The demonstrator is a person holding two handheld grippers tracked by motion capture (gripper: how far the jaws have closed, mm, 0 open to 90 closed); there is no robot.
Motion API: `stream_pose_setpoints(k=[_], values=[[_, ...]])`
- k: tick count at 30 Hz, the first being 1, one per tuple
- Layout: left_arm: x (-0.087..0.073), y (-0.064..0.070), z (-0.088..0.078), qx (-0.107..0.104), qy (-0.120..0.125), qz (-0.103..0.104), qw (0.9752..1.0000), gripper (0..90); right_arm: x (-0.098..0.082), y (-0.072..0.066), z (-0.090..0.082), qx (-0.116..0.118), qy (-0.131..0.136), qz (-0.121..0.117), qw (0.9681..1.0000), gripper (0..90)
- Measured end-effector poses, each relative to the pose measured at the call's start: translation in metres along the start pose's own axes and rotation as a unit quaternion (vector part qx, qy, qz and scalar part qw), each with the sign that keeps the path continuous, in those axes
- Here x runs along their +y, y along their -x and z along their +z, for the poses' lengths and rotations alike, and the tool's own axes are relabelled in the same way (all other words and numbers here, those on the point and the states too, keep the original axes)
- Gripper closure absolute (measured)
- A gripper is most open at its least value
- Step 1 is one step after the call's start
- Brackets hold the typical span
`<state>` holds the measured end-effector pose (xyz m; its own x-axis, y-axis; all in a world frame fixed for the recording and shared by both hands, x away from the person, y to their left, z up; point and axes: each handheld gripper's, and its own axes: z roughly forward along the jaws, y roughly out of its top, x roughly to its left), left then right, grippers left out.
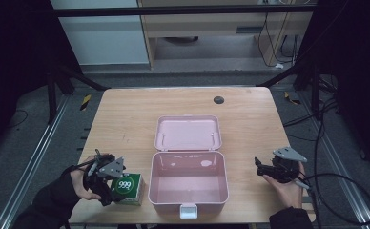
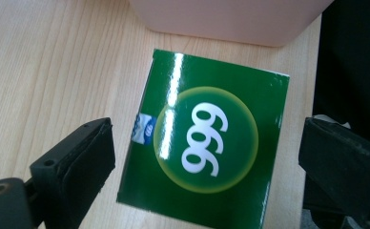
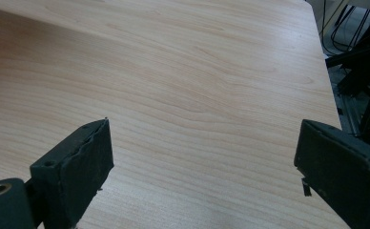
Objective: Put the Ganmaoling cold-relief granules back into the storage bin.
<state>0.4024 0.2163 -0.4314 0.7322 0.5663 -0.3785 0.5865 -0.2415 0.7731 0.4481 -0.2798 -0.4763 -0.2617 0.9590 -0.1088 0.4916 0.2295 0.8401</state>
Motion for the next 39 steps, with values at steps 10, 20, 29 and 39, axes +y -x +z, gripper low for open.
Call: stream_pose_setpoints(k=[10, 20, 29, 39], values=[[-0.007, -0.002, 0.009, -0.004, -0.005, 0.003, 1.0, 5.2, 0.0, 0.0, 0.001, 0.001, -0.006, -0.002, 1.0, 5.1], [-0.015, -0.004, 0.024, -0.012, -0.009, -0.011, 0.9998, 5.5, -0.002, -0.003, 0.004, 0.006, -0.018, -0.01, 0.9998, 4.9], [-0.026, -0.008, 0.034, -0.004, -0.009, -0.04, 0.9991, 6.7, -0.003, -0.006, 0.007, 0.013, -0.03, -0.016, 0.9993, 4.7], [-0.026, -0.007, 0.038, -0.008, 0.003, -0.072, 0.9974, 11.5, -0.003, -0.007, 0.008, 0.017, -0.035, -0.019, 0.9991, 5.1]])
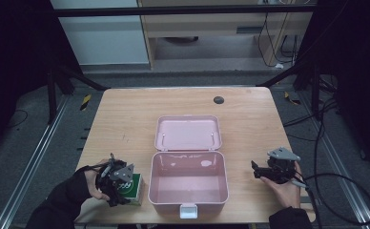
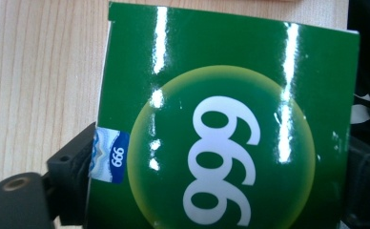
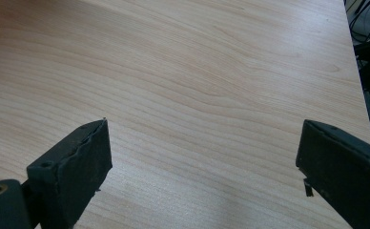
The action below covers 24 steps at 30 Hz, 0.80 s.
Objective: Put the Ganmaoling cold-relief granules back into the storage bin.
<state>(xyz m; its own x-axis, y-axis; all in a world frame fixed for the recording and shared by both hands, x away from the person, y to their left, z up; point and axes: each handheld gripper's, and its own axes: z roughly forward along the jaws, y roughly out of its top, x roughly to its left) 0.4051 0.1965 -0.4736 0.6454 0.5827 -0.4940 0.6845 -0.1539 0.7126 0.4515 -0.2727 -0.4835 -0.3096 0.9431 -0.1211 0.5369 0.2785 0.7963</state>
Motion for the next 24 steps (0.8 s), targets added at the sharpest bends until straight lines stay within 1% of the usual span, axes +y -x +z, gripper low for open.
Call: stream_pose_setpoints(k=[2, 7, 10, 12, 15, 16, 18, 19, 20, 22, 24], values=[[0.0, 0.001, -0.001, 0.0, 0.001, -0.005, 1.0, 12.1, 0.0, 0.0, 0.0, 0.001, 0.001, 0.0, 1.0, 5.2], [0.001, 0.001, -0.003, 0.003, -0.002, -0.007, 1.0, 13.3, 0.0, 0.0, 0.0, 0.001, -0.001, 0.0, 1.0, 5.3], [0.004, -0.001, -0.007, 0.009, -0.016, 0.001, 0.9998, 13.6, 0.0, 0.0, 0.0, 0.002, 0.001, -0.003, 1.0, 5.5], [0.005, 0.0, -0.008, 0.009, -0.019, 0.003, 0.9998, 13.7, 0.0, 0.0, 0.0, 0.002, 0.0, -0.002, 1.0, 5.5], [0.011, 0.001, -0.015, 0.009, -0.027, 0.013, 0.9995, 13.7, 0.0, 0.0, 0.001, 0.003, 0.0, -0.003, 1.0, 5.7], [0.013, 0.002, -0.017, 0.008, -0.027, 0.016, 0.9995, 13.7, 0.0, -0.001, 0.001, 0.005, -0.002, -0.003, 1.0, 5.8], [0.02, 0.007, -0.022, 0.007, -0.013, 0.016, 0.9998, 13.8, -0.001, -0.002, 0.002, 0.006, -0.007, -0.006, 0.9999, 5.8], [0.02, 0.007, -0.022, 0.007, -0.013, 0.016, 0.9998, 13.8, -0.001, -0.002, 0.002, 0.006, -0.007, -0.006, 0.9999, 5.8], [0.024, 0.009, -0.026, 0.005, -0.015, 0.021, 0.9997, 13.8, -0.001, -0.002, 0.002, 0.006, -0.006, -0.006, 0.9999, 5.8], [0.027, 0.01, -0.029, 0.004, -0.015, 0.024, 0.9996, 13.8, -0.001, -0.001, 0.002, 0.007, -0.005, -0.006, 0.9999, 5.8], [0.031, 0.013, -0.033, 0.004, -0.014, 0.034, 0.9993, 13.8, -0.001, -0.001, 0.001, 0.006, -0.005, -0.004, 1.0, 5.8]])
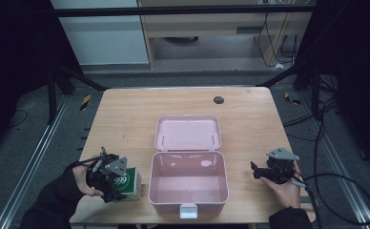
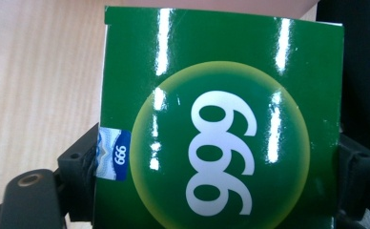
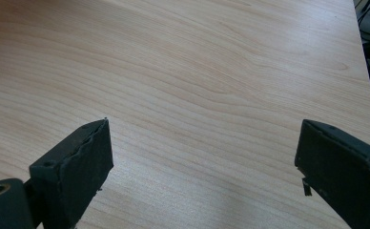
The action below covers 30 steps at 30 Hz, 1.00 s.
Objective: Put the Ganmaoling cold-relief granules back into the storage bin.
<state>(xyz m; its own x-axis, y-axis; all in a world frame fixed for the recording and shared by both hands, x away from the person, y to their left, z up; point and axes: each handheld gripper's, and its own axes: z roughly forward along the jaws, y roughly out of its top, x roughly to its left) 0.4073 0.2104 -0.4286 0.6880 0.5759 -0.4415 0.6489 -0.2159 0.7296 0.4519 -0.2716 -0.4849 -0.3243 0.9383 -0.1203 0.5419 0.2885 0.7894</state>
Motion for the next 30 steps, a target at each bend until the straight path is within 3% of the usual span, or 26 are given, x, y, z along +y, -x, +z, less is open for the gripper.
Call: stream_pose_setpoints(k=[6, 16, 30], values=[[0.017, 0.011, -0.013, -0.002, -0.008, 0.025, 0.9996, 13.9, 0.0, 0.0, 0.0, 0.0, 0.0, 0.0, 1.0, 5.6], [0.036, 0.027, -0.022, 0.002, -0.009, 0.029, 0.9995, 14.0, 0.0, -0.001, 0.0, 0.003, 0.0, 0.002, 1.0, 5.6], [0.062, 0.048, -0.033, 0.001, -0.01, 0.053, 0.9985, 14.1, 0.0, 0.0, 0.0, 0.002, 0.001, -0.002, 1.0, 5.6]])
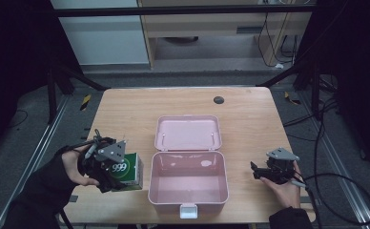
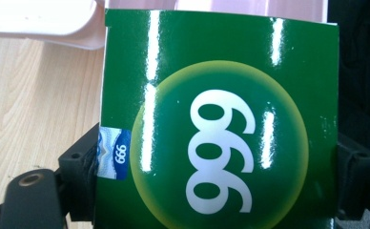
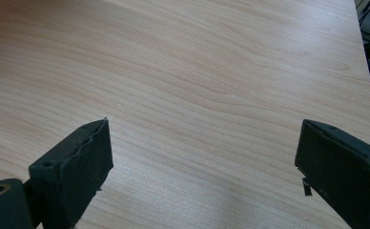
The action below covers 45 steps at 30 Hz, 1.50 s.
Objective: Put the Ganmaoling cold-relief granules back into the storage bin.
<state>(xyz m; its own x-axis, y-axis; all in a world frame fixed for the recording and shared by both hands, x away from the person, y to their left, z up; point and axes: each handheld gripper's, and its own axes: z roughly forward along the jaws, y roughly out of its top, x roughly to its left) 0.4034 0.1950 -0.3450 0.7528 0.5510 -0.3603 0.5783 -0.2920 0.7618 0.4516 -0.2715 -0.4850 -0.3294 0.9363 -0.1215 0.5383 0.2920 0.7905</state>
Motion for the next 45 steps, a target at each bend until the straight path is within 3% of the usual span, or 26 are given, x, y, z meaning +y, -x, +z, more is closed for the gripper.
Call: stream_pose_setpoints(k=[23, 28, 30, 31, 32, 33, 34, 35, 36, 39, 40, 42, 45], values=[[0.025, 0.021, 0.009, -0.01, -0.011, 0.019, 0.9997, 14.3, 0.0, 0.0, -0.001, 0.001, 0.0, -0.002, 1.0, 5.6], [0.031, 0.025, 0.014, -0.016, -0.02, 0.031, 0.9992, 14.3, 0.0, 0.0, -0.001, 0.0, -0.001, -0.002, 1.0, 5.6], [0.034, 0.025, 0.015, -0.019, -0.029, 0.045, 0.9984, 14.3, 0.0, 0.0, -0.001, 0.0, -0.001, -0.003, 1.0, 5.6], [0.037, 0.024, 0.014, -0.022, -0.047, 0.067, 0.9964, 14.3, 0.0, 0.0, -0.001, 0.0, -0.001, -0.003, 1.0, 5.6], [0.044, 0.015, 0.007, -0.025, -0.123, 0.158, 0.9794, 14.3, 0.0, 0.0, -0.001, 0.0, -0.002, -0.002, 1.0, 5.6], [0.044, 0.015, 0.007, -0.025, -0.123, 0.158, 0.9794, 14.3, 0.0, 0.0, -0.001, 0.0, -0.002, -0.002, 1.0, 5.6], [0.048, 0.011, 0.005, -0.032, -0.149, 0.191, 0.9698, 14.3, 0.0, 0.0, -0.001, 0.0, -0.002, -0.003, 1.0, 5.5], [0.051, 0.011, 0.005, -0.034, -0.156, 0.2, 0.9668, 14.3, 0.0, 0.0, 0.0, 0.0, -0.001, -0.004, 1.0, 5.6], [0.05, 0.016, 0.01, -0.034, -0.136, 0.178, 0.9739, 14.3, -0.001, 0.001, 0.0, 0.001, 0.0, 0.0, 1.0, 5.8], [0.053, 0.018, 0.012, -0.038, -0.137, 0.184, 0.9725, 14.3, -0.002, 0.002, 0.0, -0.001, -0.001, 0.0, 1.0, 5.8], [0.055, 0.018, 0.013, -0.039, -0.141, 0.19, 0.9707, 14.3, -0.003, 0.002, 0.0, -0.002, -0.002, 0.001, 1.0, 5.8], [0.056, 0.019, 0.016, -0.044, -0.136, 0.188, 0.9718, 14.3, -0.003, 0.003, -0.001, -0.001, 0.001, 0.002, 1.0, 5.9], [0.058, 0.021, 0.021, -0.044, -0.141, 0.193, 0.97, 14.4, -0.003, 0.003, -0.001, -0.001, 0.001, 0.002, 1.0, 5.9]])
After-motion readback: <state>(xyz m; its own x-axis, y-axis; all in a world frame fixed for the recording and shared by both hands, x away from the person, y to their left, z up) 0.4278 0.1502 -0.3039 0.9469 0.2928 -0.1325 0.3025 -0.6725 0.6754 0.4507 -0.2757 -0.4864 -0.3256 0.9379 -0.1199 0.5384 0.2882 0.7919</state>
